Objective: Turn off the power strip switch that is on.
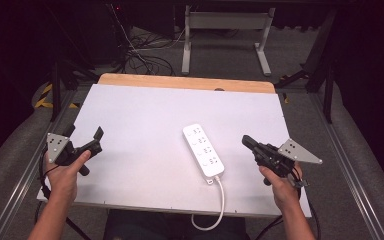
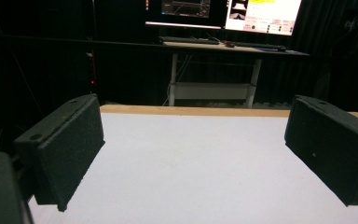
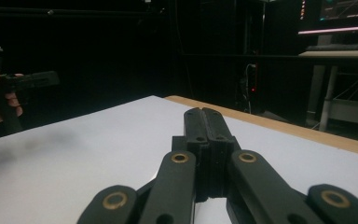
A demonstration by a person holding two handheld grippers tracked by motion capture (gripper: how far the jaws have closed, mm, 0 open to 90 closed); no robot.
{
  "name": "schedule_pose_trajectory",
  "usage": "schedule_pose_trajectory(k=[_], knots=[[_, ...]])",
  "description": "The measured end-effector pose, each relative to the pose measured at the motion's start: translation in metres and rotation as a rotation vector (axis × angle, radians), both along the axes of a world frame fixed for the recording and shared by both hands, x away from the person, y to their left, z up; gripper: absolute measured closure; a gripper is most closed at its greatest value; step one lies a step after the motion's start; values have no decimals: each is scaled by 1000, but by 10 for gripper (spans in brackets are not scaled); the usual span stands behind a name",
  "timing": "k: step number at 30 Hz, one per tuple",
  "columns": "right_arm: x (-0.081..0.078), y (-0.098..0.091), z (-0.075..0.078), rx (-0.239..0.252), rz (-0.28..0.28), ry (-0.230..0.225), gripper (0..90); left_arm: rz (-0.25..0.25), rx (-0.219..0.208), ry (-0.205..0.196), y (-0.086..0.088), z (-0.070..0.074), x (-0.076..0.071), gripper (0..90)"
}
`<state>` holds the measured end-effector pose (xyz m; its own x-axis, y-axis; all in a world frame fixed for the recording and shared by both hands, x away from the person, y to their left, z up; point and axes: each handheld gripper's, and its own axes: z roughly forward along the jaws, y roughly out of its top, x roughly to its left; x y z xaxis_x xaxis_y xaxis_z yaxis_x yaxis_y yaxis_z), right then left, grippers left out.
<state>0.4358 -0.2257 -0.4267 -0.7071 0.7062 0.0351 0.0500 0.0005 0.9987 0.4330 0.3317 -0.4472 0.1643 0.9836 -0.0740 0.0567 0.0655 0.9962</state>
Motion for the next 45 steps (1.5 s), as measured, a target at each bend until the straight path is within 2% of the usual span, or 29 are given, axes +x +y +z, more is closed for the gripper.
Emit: schedule_pose_trajectory(k=[6,8,20,26,27,29,30,31,33,34,35,39,45], knots=[[0,-7,-3,6,-34,8,900,-1,1,-2,1,0,0,51],[0,-8,-3,-6,-46,8,900,-2,3,-3,0,1,0,52],[0,-8,-3,-22,-57,5,900,-3,6,-2,0,0,1,52],[-1,-8,-3,-27,-69,1,825,-5,6,-2,-1,0,0,57],[0,-8,-4,-22,-99,10,709,-6,5,-2,-1,0,0,58],[1,-7,-5,-3,-142,37,540,-6,5,-1,0,0,0,58],[2,-8,-5,8,-159,47,473,-6,6,-1,0,0,0,58],[2,-8,-5,8,-159,47,473,-6,6,-1,0,0,0,58],[4,-8,-6,24,-197,38,281,-5,7,-3,0,0,0,58],[4,-8,-6,24,-197,38,281,-5,7,-3,0,0,0,58],[4,-8,-6,26,-226,36,175,-5,7,-3,-1,0,0,58],[5,-9,-6,24,-256,33,103,-5,9,-3,-1,0,0,58],[5,-9,-6,23,-268,34,78,-8,8,-3,-1,0,0,59]])
